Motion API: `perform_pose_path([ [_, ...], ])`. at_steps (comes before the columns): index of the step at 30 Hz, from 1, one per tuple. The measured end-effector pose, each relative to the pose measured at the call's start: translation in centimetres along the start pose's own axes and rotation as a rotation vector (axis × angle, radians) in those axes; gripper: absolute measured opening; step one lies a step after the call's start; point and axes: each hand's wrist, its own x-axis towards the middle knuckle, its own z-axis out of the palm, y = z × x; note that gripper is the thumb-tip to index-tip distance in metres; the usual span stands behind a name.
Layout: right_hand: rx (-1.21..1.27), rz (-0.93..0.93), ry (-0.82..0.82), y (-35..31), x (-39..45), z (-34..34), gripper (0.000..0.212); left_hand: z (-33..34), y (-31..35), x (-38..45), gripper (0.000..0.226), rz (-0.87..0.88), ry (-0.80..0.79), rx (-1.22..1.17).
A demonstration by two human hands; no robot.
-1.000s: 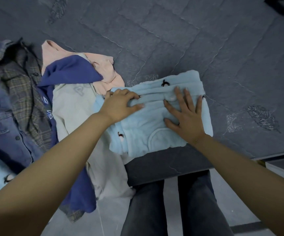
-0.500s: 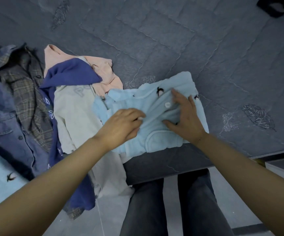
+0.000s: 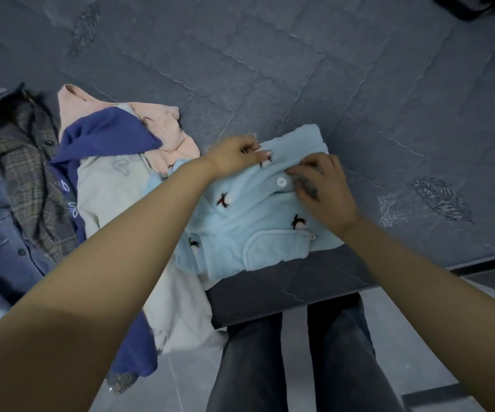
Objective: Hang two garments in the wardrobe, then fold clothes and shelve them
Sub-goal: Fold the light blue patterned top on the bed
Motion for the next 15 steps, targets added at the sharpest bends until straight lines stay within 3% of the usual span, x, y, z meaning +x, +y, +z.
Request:
perform_pose_path([
  [3,-0.092,-0.032,-0.007,0.2,0.7,-0.2,0.01,0.1,0.1,0.7,0.021,-0.042,-0.035,-0.185],
  [9,-0.047,-0.131,0.174,0.1,-0.5,-0.7,0.008,-1.8,-0.7,0.9,0.018,-0.068,0.059,-0.403],
  [13,0.01,-0.111,0.14,0.1,-2.3,0.2,0.013,-1.1,-0.5,1.5,0.014,-0.063,0.048,-0.28],
  [15,-0.012,-0.088,0.113,0.3,-2.7,1.0,0.006,-0.5,-0.6,1.4,0.022,0.015,0.157,-0.022],
])
